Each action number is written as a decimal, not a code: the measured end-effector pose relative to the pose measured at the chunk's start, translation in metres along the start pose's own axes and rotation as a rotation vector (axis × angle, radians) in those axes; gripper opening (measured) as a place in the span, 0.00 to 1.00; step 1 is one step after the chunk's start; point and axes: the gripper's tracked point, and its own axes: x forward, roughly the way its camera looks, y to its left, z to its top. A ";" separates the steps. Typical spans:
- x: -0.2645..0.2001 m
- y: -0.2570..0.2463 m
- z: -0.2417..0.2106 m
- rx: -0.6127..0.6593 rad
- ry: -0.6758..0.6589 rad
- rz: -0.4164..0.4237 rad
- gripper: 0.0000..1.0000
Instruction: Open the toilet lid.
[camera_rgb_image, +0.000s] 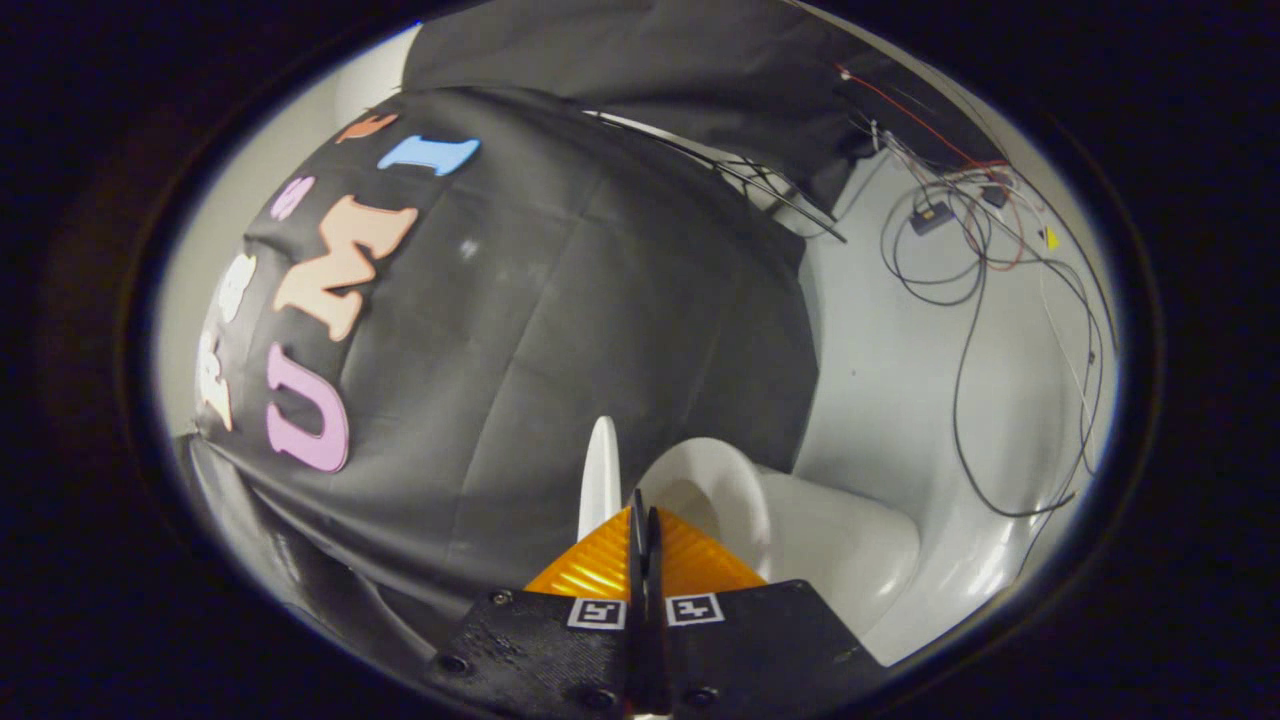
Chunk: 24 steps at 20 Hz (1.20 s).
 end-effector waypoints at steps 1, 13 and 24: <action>-0.003 0.014 0.000 -0.034 -0.011 0.016 0.00; -0.038 0.168 -0.031 -0.595 -0.031 0.100 0.00; -0.062 0.259 -0.095 -0.899 -0.034 0.185 0.00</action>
